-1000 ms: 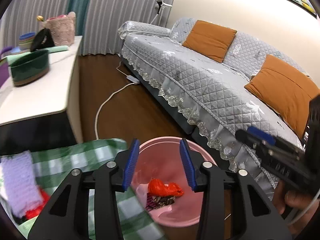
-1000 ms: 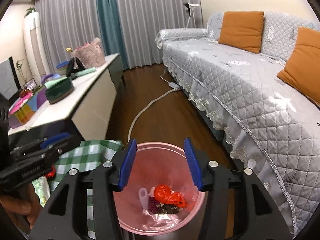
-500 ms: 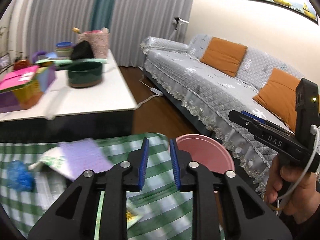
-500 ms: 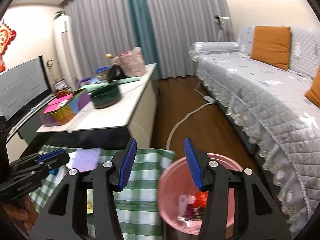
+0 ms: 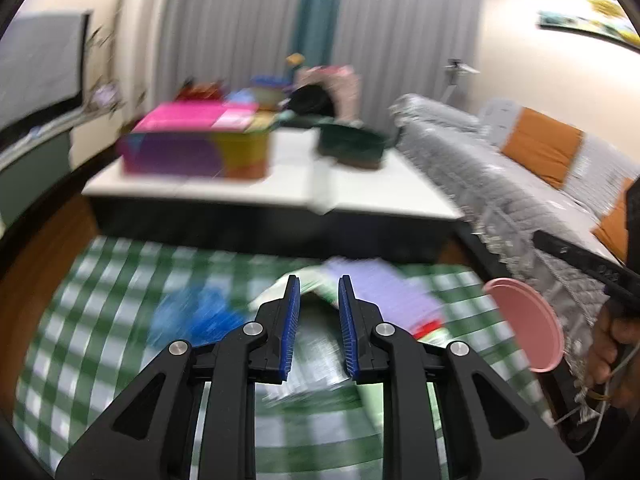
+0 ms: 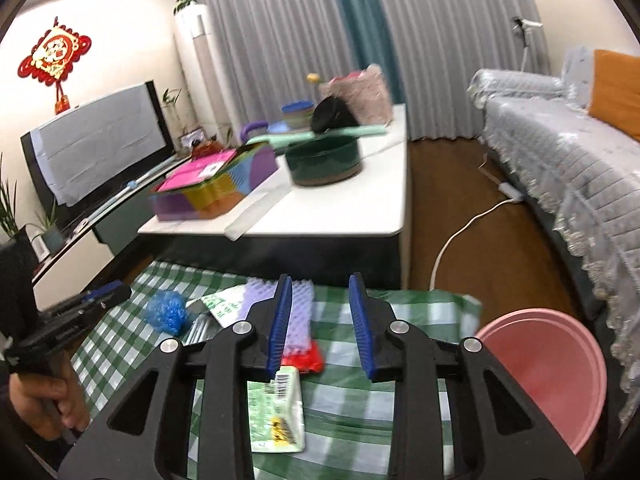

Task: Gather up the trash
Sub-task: 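Grasp the lavender foam net with the right tool while the left tool grasps the blue bag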

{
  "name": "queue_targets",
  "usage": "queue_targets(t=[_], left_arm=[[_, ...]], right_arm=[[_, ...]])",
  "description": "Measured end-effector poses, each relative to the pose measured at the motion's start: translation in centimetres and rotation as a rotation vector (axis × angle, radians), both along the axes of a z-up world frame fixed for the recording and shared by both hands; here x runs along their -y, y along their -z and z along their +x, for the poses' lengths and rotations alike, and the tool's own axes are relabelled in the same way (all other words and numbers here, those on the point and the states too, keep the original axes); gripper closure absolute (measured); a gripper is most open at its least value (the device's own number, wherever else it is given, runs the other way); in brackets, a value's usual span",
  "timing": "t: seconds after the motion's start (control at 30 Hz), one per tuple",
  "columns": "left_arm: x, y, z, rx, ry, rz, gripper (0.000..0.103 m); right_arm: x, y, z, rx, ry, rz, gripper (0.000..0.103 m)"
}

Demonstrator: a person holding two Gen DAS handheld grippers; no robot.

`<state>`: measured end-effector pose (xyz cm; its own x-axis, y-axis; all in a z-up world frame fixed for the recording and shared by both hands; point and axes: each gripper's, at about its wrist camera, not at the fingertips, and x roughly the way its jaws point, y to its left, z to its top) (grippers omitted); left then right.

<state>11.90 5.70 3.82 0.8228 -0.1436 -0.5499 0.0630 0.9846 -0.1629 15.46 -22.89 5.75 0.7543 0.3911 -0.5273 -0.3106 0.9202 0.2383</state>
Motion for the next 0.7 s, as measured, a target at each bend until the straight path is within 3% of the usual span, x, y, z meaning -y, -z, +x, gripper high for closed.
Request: queue_targets(t=[0.37, 0.47, 0.53, 0.6, 0.7], left_arm=[[-5.4, 4.7, 3.3, -0.076, -0.176, 0.0, 0.081], [-5.6, 5.7, 4.2, -0.094, -0.192, -0.002, 0.07], [-5.5, 6.0, 4.5, -0.102, -0.196, -0.004, 0.066], [-5.7, 6.3, 5.0, -0.112, -0.204, -0.003, 0.05], [-6.3, 7.0, 5.7, -0.139, -0.233, -0.01, 0.048]], right_arm=[[-3.9, 5.2, 4.1, -0.09, -0.044, -0.027, 0.072], [-4.2, 6.5, 5.1, -0.126, -0.048, -0.011, 0.066], [-4.5, 7.4, 5.6, -0.157, -0.061, -0.001, 0.056], [-4.8, 8.3, 5.9, -0.185, -0.077, 0.006, 0.053], [-5.2, 9.6, 6.4, -0.233, -0.09, 0.016, 0.053]])
